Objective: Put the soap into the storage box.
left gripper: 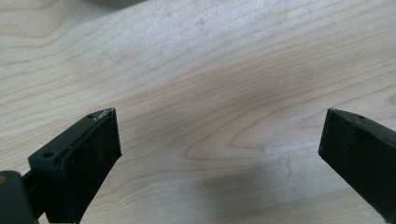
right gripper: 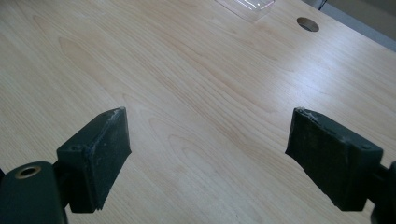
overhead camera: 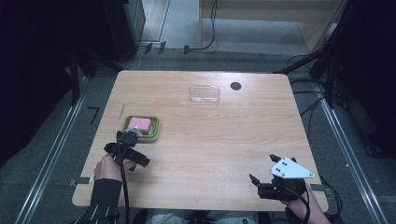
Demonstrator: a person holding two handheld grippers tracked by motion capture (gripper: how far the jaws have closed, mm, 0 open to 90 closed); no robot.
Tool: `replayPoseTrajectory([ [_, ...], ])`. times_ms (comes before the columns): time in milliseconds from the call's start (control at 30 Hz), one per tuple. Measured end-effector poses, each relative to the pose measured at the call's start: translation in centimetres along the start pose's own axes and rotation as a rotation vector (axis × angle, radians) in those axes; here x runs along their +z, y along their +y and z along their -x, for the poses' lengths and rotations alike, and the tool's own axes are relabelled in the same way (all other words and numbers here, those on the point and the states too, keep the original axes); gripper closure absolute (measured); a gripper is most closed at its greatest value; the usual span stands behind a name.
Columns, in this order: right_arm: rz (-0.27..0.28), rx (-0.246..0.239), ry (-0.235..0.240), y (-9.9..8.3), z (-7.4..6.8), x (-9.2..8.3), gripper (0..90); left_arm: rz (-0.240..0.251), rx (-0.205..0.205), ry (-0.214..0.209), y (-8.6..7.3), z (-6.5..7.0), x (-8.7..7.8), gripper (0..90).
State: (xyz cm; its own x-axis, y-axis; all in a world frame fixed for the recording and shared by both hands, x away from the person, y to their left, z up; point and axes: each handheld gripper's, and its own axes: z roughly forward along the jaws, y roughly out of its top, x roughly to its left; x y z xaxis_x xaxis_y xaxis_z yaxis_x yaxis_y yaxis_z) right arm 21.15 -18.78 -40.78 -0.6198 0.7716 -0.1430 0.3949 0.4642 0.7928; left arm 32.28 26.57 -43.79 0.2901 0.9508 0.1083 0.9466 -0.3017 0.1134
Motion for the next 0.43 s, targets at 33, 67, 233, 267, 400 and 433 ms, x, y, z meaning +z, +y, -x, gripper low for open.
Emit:
replayPoseTrajectory([
  [33, 0.0, 0.0, 0.0, 0.0, 0.0, 0.0, 13.8, 0.0, 0.0, 0.0, 0.0, 0.0, 0.0, 0.0],
  [67, 0.0, 0.0, 0.0, -0.01, 0.0, -0.01, 13.8, -0.007, 0.002, -0.003, -0.07, 0.07, 0.04, 0.0],
  [233, 0.002, 0.003, -0.002, -0.03, -0.03, -0.05, 13.8, -0.025, 0.019, -0.003, -0.09, 0.21, 0.3, 0.0],
  [267, 0.002, 0.003, -0.002, -0.03, -0.01, -0.05, 13.8, -0.025, 0.018, -0.005, -0.08, 0.23, 0.36, 0.0],
  [400, 0.007, -0.003, 0.001, -0.02, 0.07, 0.03, 13.9, -0.029, 0.024, -0.007, -0.01, 0.22, 0.41, 0.0],
  [433, 0.004, -0.001, 0.001, -0.01, 0.05, 0.05, 13.8, -0.029, 0.024, -0.007, -0.01, 0.22, 0.41, 0.0],
])
